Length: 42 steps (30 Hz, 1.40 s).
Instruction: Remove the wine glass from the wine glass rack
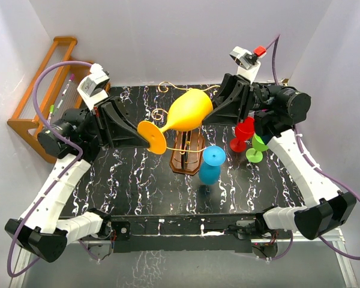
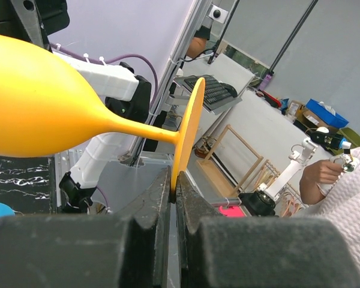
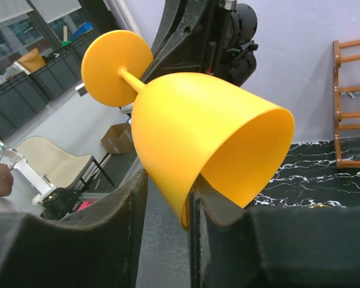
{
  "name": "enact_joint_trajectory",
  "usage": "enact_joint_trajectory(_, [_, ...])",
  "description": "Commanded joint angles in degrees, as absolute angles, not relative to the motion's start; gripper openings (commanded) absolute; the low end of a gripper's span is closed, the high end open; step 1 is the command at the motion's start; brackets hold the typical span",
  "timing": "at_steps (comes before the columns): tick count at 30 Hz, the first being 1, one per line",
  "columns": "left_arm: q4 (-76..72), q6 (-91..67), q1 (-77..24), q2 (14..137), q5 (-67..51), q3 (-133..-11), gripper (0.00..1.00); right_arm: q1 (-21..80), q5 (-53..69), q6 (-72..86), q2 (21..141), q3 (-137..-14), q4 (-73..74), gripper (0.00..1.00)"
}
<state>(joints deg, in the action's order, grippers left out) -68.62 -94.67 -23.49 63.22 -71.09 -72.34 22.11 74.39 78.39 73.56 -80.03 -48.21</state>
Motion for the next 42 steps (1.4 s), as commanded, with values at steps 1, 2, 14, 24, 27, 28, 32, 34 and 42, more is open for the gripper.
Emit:
enact_joint_trajectory(1, [-71.0,-92.5,-23.5,62.4,-69.8,-71.6,0.00,22.7,72.8,79.2,72.9,-80.4,-53.4,0.22])
enact_joint_trajectory(2, [-70.6,-92.2,-23.5,62.3,-69.9,-71.3,0.00,22.7,72.9,79.3,72.9,-80.4,-53.8,0.15])
enact_joint_trajectory(14, [-45.0,-69.2,-23.5,53.4,-69.9,-66.7,0.80,22.4,68.3,63.7,69.9,-82.1,-39.8,0.08])
enact_joint_trajectory(24, [-18.6,-51.3,-23.5,52.6,-65.7,-69.3,0.81,22.1,52.4,43.4,66.9,-90.0,-14.4,0.08])
enact_joint_trajectory(27, [-17.5,-50.5,-23.5,53.3,-64.8,-69.4,0.81,22.1,49.5,42.0,66.1,-90.0,-13.2,0.08])
enact_joint_trajectory(28, [-17.5,-50.5,-23.4,53.4,-64.8,-69.4,0.81,22.1,48.3,41.6,65.7,-90.0,-12.7,0.08])
enact_joint_trajectory(32, [-16.3,-50.1,-23.5,54.3,-64.2,-69.6,0.81,22.1,36.0,32.7,64.0,-93.4,-1.1,0.08])
enact_joint_trajectory(34, [-15.0,-49.7,-23.5,55.0,-63.9,-70.2,0.81,22.1,24.2,26.6,64.1,-97.3,9.8,0.08])
enact_joint_trajectory(42, [-6.3,-45.6,-23.4,58.9,-60.3,-76.1,0.79,22.1,-41.5,13.2,72.0,-113.5,44.5,0.08])
